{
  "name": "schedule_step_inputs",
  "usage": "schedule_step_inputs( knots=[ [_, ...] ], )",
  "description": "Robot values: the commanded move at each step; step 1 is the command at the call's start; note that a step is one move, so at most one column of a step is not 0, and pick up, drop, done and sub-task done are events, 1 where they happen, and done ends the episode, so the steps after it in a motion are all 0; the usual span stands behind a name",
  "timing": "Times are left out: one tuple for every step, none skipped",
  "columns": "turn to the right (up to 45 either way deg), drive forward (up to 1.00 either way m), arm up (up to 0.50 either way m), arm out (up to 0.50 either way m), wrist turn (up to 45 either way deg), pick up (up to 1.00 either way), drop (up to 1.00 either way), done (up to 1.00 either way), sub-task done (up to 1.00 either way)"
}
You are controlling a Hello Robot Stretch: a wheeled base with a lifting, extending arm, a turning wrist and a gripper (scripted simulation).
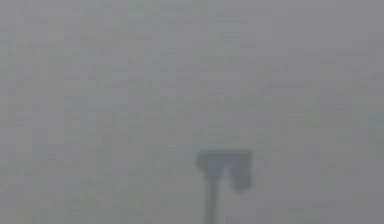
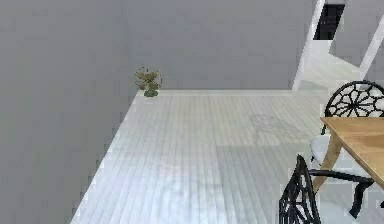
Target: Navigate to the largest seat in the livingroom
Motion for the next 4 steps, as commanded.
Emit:
schedule_step_inputs(
  knots=[
    [0.0,0.05,0.0,0.0,0.0,0.0,0.0,0.0,0.0],
    [-45.0,0.0,0.0,0.0,0.0,0.0,0.0,0.0,0.0],
    [-36.0,0.0,0.0,0.0,0.0,0.0,0.0,0.0,0.0],
    [0.0,0.6,0.0,0.0,0.0,0.0,0.0,0.0,0.0]
  ],
)
